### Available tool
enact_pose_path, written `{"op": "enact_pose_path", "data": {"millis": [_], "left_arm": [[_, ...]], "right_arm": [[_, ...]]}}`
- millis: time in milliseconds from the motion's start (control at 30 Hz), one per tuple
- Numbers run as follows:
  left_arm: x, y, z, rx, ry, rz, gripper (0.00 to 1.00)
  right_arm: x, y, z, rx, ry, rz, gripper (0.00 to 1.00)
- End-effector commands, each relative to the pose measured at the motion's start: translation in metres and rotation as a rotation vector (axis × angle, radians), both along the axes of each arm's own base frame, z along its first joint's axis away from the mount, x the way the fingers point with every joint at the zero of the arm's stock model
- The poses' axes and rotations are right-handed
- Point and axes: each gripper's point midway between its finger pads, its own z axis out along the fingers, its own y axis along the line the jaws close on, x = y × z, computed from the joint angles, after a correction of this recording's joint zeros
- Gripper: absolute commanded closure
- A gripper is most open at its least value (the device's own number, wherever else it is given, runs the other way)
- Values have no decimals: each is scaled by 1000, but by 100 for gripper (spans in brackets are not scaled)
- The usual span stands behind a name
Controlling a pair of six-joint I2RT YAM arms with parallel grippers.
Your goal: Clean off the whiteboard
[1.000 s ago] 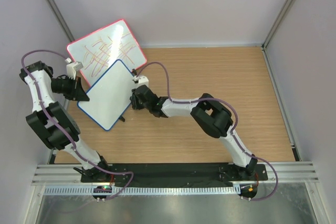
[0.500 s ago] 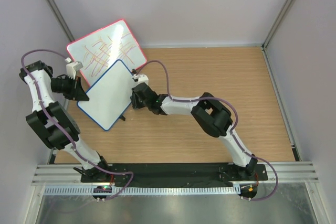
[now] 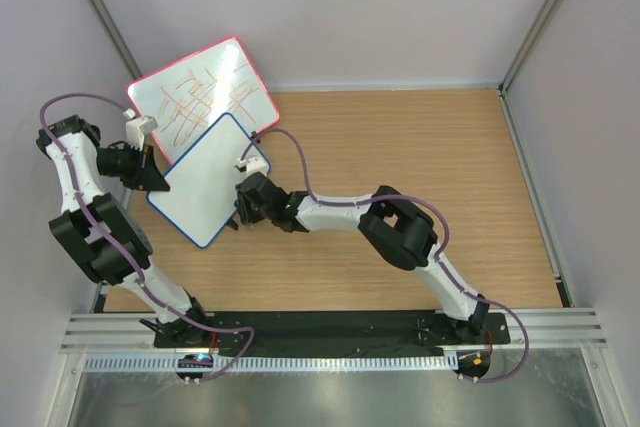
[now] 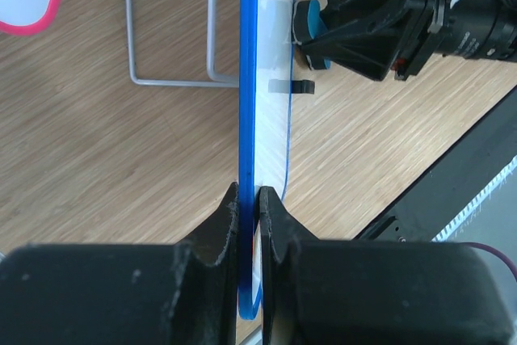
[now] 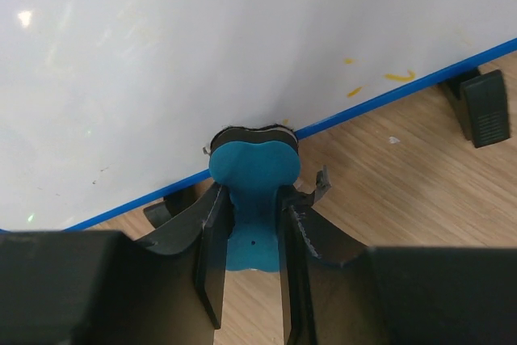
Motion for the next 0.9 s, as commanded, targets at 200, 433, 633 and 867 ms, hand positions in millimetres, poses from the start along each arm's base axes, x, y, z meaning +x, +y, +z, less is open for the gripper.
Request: {"op": "enact_pose_path", "data": {"millis": [200,433,633,867], "left_arm": [[0,7,15,48,-55,-46,100],[0,6,14,46,-52,-48,100],[0,5,14,42,-56,-50,100],[1,4,14,37,-58,-50,100]], "right_arm": [[66,-52,16,-9,-21,-183,99],[66,-40,20,5,-21,-152,99],[42,-14,30,-5,-37,-58,99],[1,19,12,-30,0,54,99]]}}
